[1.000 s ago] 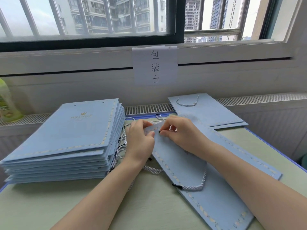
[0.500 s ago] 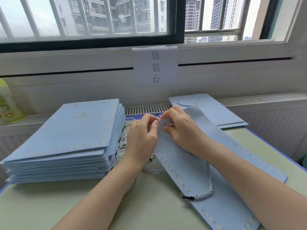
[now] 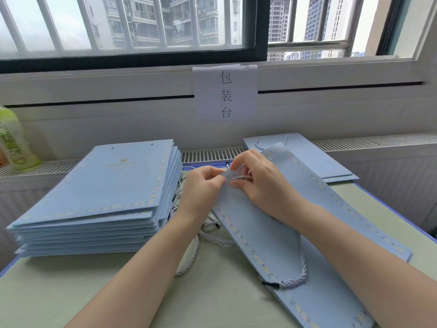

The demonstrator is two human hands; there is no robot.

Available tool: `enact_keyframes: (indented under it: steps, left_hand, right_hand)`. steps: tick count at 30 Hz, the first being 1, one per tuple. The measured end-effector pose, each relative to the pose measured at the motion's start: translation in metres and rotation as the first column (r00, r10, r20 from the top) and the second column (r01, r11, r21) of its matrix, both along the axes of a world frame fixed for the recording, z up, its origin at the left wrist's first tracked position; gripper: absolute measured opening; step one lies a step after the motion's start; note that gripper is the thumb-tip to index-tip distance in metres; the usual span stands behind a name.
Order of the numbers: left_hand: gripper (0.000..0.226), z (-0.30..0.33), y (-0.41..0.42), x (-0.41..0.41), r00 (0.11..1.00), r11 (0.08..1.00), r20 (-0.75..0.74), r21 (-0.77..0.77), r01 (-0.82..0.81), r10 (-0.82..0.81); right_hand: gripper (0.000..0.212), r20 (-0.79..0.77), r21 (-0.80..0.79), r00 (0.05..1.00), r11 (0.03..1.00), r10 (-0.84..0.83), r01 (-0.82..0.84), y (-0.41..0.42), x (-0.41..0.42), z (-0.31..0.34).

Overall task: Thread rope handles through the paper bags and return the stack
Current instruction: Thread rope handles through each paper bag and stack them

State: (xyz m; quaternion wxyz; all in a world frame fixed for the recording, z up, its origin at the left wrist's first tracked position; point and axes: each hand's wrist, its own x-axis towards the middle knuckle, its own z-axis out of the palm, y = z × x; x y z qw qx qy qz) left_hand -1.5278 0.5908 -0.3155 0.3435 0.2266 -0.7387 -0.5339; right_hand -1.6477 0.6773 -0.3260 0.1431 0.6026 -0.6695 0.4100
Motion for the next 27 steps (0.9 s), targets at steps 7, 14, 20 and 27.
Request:
enact_keyframes:
  steps: [7, 14, 20, 27]
  left_hand:
    - [0.015, 0.0, -0.001, 0.001, 1.0, 1.0, -0.004, 0.029, 0.011, -0.011]
    - [0.013, -0.004, -0.005, -0.002, 0.997, 0.991, 0.029, -0.115, -0.068, 0.071]
    - [0.009, -0.01, -0.011, -0.005, 0.977, 0.978, 0.168, -0.183, -0.102, 0.134]
    - [0.018, -0.007, -0.012, -0.003, 0.974, 0.998, 0.221, -0.024, -0.051, 0.055]
  right_hand:
    - [0.017, -0.032, -0.001, 0.998, 0.998, 0.056, -0.056, 0.001, -0.002, -0.001]
    - [0.013, 0.013, 0.064, 0.999, 0.997, -0.033, 0.032, 0.007, -0.011, 0.003]
    - [0.009, -0.023, 0.207, 0.987, 0.965, -0.16, 0.161, 0.011, -0.017, 0.002]
    - [0.013, 0.193, 0.213, 0.976, 0.975, -0.099, 0.057, 0.009, -0.015, 0.003]
